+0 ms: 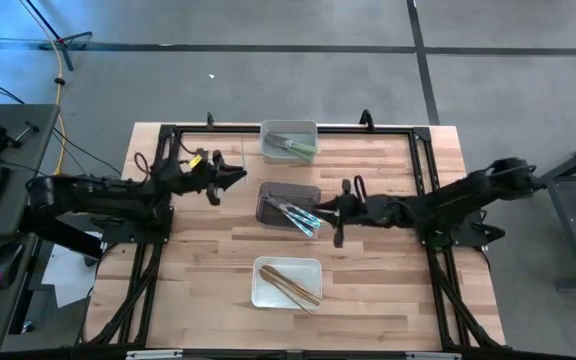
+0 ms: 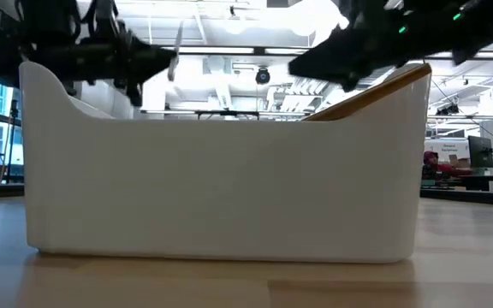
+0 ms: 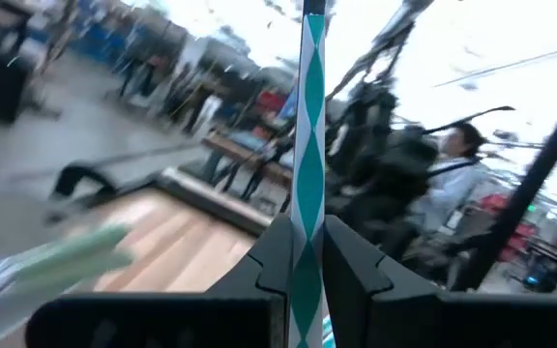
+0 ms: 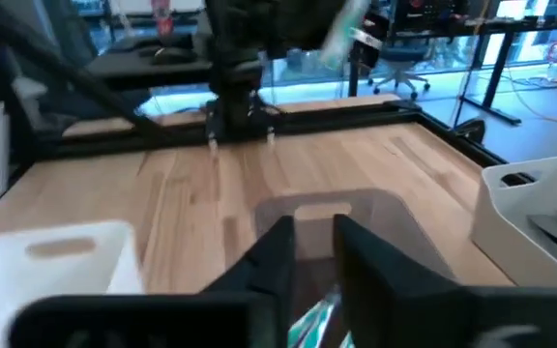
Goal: Sort silverware by color (type)
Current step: Put the blue patterned knife into the black bin
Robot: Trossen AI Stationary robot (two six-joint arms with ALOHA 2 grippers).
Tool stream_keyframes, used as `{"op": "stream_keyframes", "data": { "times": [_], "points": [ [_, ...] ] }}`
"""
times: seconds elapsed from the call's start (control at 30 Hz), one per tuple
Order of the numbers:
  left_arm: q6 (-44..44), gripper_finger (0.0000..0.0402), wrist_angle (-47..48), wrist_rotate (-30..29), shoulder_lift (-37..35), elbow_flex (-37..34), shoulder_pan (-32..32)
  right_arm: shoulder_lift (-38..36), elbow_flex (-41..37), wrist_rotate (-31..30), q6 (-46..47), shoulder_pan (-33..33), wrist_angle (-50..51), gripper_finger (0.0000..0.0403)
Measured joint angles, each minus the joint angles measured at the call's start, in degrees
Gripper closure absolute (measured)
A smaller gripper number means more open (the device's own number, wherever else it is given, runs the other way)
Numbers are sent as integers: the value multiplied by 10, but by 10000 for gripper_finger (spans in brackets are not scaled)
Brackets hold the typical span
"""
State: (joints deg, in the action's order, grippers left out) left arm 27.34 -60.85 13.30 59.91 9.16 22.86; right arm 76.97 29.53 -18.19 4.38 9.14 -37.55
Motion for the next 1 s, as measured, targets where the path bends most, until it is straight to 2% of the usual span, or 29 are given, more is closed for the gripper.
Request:
{"op": "stream_keyframes", "data": {
  "times": [0.17,0.4,0.57,1.0],
  "points": [
    [-56,379,-54,-36,54,34,-76,86,33,65,10,-51,-86,288],
    [-139,379,-107,-59,154,93,-139,176,127,136,15,-89,-106,216],
    [-145,379,-166,-57,210,108,-149,206,173,162,-4,-91,-108,204],
    [-146,379,-283,-50,305,125,-161,205,182,156,-8,-92,-130,203]
  ]
}}
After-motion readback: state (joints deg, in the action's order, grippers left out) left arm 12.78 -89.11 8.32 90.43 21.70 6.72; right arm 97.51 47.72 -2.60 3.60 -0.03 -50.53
